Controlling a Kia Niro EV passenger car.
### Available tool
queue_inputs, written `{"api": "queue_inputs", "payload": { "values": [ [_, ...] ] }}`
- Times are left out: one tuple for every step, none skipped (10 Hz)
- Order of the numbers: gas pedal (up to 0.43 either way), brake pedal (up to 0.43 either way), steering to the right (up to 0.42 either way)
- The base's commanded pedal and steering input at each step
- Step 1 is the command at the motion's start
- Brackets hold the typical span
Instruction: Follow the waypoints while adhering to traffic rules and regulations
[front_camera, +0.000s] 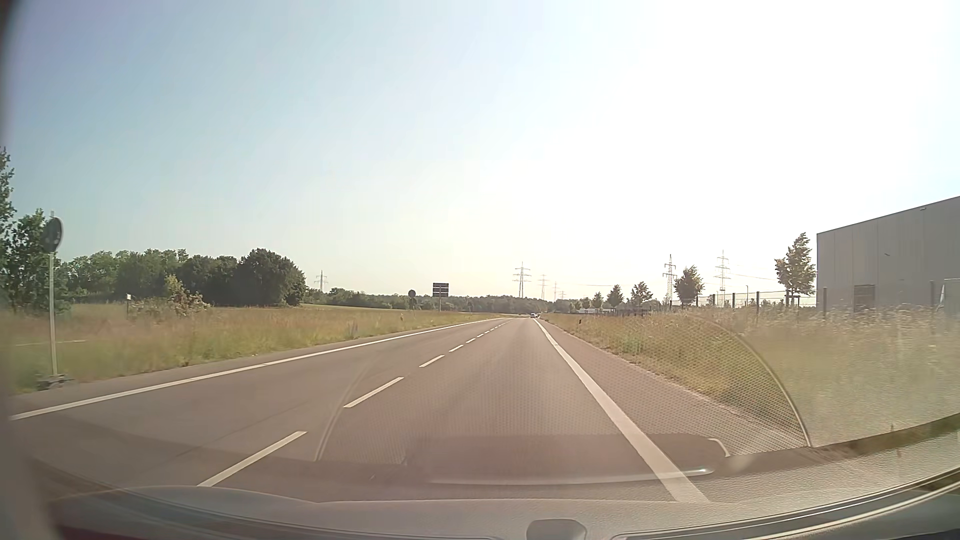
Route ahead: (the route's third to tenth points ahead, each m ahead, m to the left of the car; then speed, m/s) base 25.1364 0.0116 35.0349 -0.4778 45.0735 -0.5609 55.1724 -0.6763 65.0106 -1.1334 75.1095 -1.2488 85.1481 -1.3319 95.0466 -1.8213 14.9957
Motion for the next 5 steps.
{"api": "queue_inputs", "payload": {
  "values": [
    [0.169,0.018,0.009],
    [0.169,0.018,0.009],
    [0.169,0.018,0.009],
    [0.169,0.018,0.009],
    [0.169,0.018,0.009]
  ]
}}
